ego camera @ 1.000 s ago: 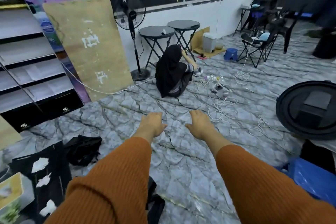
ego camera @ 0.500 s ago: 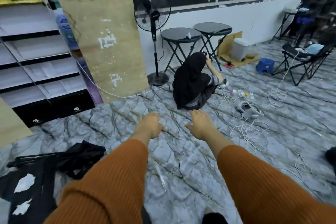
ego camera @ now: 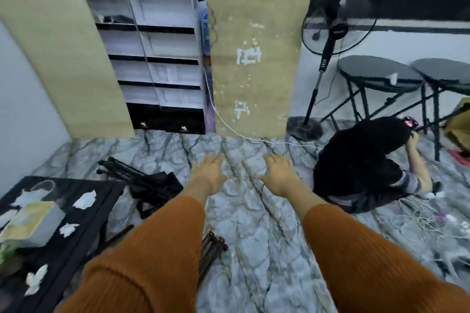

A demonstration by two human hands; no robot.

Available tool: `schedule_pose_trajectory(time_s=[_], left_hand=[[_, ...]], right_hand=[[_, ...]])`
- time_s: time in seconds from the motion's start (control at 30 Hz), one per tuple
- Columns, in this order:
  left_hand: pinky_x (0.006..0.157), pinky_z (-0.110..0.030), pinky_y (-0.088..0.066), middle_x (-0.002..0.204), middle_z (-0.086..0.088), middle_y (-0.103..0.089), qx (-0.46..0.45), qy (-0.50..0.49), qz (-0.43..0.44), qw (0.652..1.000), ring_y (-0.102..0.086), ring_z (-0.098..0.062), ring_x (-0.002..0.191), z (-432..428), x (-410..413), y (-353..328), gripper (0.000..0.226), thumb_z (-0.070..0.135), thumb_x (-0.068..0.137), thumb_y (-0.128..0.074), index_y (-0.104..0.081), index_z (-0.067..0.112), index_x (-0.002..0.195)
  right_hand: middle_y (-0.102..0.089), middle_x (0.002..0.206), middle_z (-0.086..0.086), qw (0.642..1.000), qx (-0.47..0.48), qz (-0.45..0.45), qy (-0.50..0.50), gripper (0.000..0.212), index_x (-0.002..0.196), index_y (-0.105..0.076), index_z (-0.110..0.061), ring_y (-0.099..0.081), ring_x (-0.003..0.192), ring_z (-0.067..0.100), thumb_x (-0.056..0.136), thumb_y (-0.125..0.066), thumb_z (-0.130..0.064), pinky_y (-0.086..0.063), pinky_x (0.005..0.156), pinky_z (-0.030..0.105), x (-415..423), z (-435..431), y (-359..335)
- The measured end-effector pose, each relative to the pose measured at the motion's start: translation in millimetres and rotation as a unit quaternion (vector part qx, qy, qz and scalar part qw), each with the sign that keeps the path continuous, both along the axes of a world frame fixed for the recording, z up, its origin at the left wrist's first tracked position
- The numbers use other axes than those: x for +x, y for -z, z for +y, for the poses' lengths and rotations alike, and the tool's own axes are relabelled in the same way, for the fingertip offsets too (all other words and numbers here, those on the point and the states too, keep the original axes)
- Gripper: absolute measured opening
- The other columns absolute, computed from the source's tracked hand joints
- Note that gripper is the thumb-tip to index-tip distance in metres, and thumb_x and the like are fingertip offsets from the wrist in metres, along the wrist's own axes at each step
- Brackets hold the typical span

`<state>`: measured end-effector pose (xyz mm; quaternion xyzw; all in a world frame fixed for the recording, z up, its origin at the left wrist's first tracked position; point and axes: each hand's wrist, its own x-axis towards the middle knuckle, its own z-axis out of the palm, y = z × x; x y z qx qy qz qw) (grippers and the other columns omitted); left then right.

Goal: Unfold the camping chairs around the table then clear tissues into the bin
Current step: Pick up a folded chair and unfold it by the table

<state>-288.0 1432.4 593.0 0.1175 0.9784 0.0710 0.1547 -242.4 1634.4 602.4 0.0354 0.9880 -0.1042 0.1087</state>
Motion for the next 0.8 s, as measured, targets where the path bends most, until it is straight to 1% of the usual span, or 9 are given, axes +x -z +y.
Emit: schedule_pose_trajectory(time_s=[0.1, 0.2, 0.27, 0.37, 0.5, 0.67, 0.73, 0.8], left_hand=[[0.121, -0.051, -0.006, 0.164, -0.004, -0.001, -0.017, -0.054, 0.005, 0.998, -0.004, -0.027, 0.151, -18, -34, 1, 0.07, 0.047, 0.098, -0.041, -0.005, 0.025, 0.154], [0.122, -0.052, -0.006, 0.164, -0.005, 0.002, -0.029, -0.098, -0.001, 0.995, -0.001, -0.027, 0.151, -40, -65, 0, 0.068, 0.045, 0.099, -0.039, -0.005, 0.025, 0.154], [0.121, -0.053, -0.008, 0.164, -0.004, 0.001, -0.032, -0.127, -0.002, 0.991, -0.002, -0.027, 0.151, -56, -87, -1, 0.067, 0.046, 0.099, -0.039, -0.005, 0.026, 0.154], [0.121, -0.053, -0.008, 0.164, -0.003, -0.001, -0.03, -0.179, -0.017, 0.983, -0.001, -0.027, 0.151, -81, -110, -3, 0.068, 0.045, 0.099, -0.04, -0.003, 0.027, 0.154], [0.122, -0.052, -0.005, 0.164, -0.004, 0.001, -0.011, -0.26, -0.022, 0.965, 0.002, -0.027, 0.151, -113, -124, -5, 0.068, 0.042, 0.1, -0.041, -0.003, 0.026, 0.154], [0.121, -0.055, -0.004, 0.164, -0.003, 0.001, 0.004, -0.379, -0.025, 0.925, 0.002, -0.027, 0.151, -156, -104, 4, 0.07, 0.044, 0.097, -0.044, -0.005, 0.026, 0.154], [0.121, -0.054, -0.005, 0.164, -0.004, 0.0, -0.001, -0.434, -0.022, 0.901, 0.001, -0.027, 0.151, -167, -87, 6, 0.07, 0.043, 0.097, -0.044, -0.006, 0.026, 0.154], [0.121, -0.054, -0.006, 0.164, -0.005, -0.001, 0.0, -0.494, -0.02, 0.869, 0.0, -0.028, 0.151, -175, -65, 10, 0.07, 0.043, 0.097, -0.045, -0.007, 0.026, 0.154]], right_hand=[[-0.009, 0.162, 0.01, 0.998, -0.018, -0.003, -0.053, 0.069, 0.153, -0.008, -0.016, -0.003, 0.149, 0.031, 0.099, -0.043, -0.042, -0.005, 0.121, 0.05, -55, -17, 3], [-0.01, 0.162, 0.01, 0.994, -0.035, -0.002, -0.101, 0.07, 0.153, -0.01, -0.016, -0.003, 0.149, 0.03, 0.098, -0.045, -0.042, -0.005, 0.121, 0.05, -106, -38, 4], [-0.01, 0.162, 0.009, 0.99, -0.05, -0.004, -0.129, 0.071, 0.153, -0.01, -0.016, -0.003, 0.149, 0.029, 0.097, -0.046, -0.041, -0.006, 0.121, 0.049, -138, -53, 7], [-0.011, 0.162, 0.008, 0.983, -0.046, -0.006, -0.177, 0.071, 0.153, -0.01, -0.016, -0.004, 0.149, 0.028, 0.097, -0.046, -0.041, -0.005, 0.122, 0.046, -183, -76, 10], [-0.012, 0.162, 0.008, 0.967, -0.046, -0.006, -0.249, 0.069, 0.153, -0.012, -0.015, -0.005, 0.15, 0.027, 0.098, -0.046, -0.04, -0.007, 0.122, 0.046, -231, -114, 11], [-0.018, 0.16, 0.01, 0.926, -0.04, -0.021, -0.374, 0.068, 0.152, -0.016, -0.014, -0.009, 0.149, 0.029, 0.097, -0.047, -0.041, -0.012, 0.121, 0.047, -265, -176, 16], [-0.017, 0.16, 0.009, 0.901, -0.042, -0.029, -0.43, 0.067, 0.152, -0.016, -0.015, -0.009, 0.149, 0.029, 0.098, -0.047, -0.04, -0.012, 0.121, 0.047, -267, -201, 16], [-0.016, 0.161, 0.008, 0.869, -0.039, -0.039, -0.491, 0.066, 0.152, -0.015, -0.015, -0.009, 0.149, 0.029, 0.099, -0.045, -0.039, -0.011, 0.121, 0.047, -263, -224, 16]])
